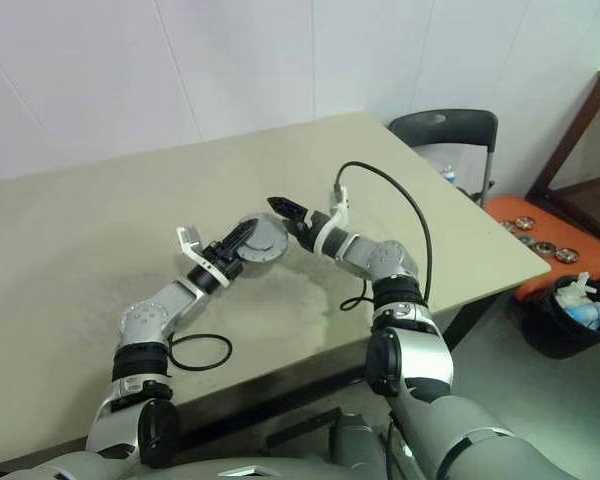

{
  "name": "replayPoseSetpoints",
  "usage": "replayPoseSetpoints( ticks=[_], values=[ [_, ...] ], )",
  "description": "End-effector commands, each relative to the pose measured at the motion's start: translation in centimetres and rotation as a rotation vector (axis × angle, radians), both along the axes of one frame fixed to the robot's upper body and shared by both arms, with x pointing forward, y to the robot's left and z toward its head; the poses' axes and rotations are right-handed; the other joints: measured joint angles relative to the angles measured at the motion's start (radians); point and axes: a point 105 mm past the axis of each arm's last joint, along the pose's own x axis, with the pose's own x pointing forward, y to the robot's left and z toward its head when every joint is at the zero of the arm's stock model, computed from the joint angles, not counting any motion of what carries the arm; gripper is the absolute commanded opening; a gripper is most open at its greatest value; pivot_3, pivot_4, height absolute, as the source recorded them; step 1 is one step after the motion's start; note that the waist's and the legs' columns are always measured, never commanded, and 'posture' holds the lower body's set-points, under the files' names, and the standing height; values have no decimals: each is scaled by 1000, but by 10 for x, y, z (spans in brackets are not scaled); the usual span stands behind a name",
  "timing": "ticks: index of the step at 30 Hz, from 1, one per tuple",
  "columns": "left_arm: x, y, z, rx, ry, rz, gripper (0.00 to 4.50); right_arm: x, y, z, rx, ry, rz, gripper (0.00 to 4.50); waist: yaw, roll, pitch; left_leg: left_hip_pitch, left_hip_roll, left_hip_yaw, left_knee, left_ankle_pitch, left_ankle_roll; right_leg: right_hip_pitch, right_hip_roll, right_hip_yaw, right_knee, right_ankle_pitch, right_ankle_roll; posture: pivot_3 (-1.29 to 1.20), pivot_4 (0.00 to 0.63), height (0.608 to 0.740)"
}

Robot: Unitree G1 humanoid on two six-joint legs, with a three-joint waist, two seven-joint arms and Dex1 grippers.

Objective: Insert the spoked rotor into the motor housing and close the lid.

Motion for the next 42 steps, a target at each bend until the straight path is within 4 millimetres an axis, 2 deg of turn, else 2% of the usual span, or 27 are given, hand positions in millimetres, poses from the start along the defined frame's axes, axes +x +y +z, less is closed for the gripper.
replayPoseSetpoints(
  ticks=[1,8,11,15,17,32,42],
  values=[
    [13,21,27,-63,-89,109,2251,6,-1,15,16,-42,-16,4466,1,0,0,0,0,0,0,0,0,0,0,0,0,0,0,0,0,740],
    [35,72,30,-26,-84,447,2251,5,1,13,1,-47,-6,4466,1,-1,0,0,0,0,0,0,-1,1,0,0,0,0,0,0,0,740],
    [42,106,31,-17,-62,637,2134,5,2,13,-3,-51,-2,4494,2,-1,0,1,0,0,1,0,-1,-1,0,0,0,0,0,0,0,740],
    [43,142,24,17,-1,824,2134,9,-1,11,-23,-58,-33,4494,1,-1,0,1,0,-1,0,0,-1,-2,0,-1,0,1,0,0,0,740],
    [42,153,18,33,27,875,2134,11,-3,12,-22,-60,-49,4494,1,-2,0,1,0,0,0,0,0,-2,0,-1,0,1,0,0,0,740],
    [23,184,-27,173,259,1069,2134,12,-6,10,-58,-79,-45,4494,8,-6,0,1,-1,-1,0,0,0,-2,0,-1,0,1,0,0,0,740],
    [15,186,-47,241,353,1097,2134,12,-7,9,-72,-85,-41,4494,2,-7,-1,1,0,-1,0,0,0,1,0,-1,0,1,0,0,0,740]
  ],
)
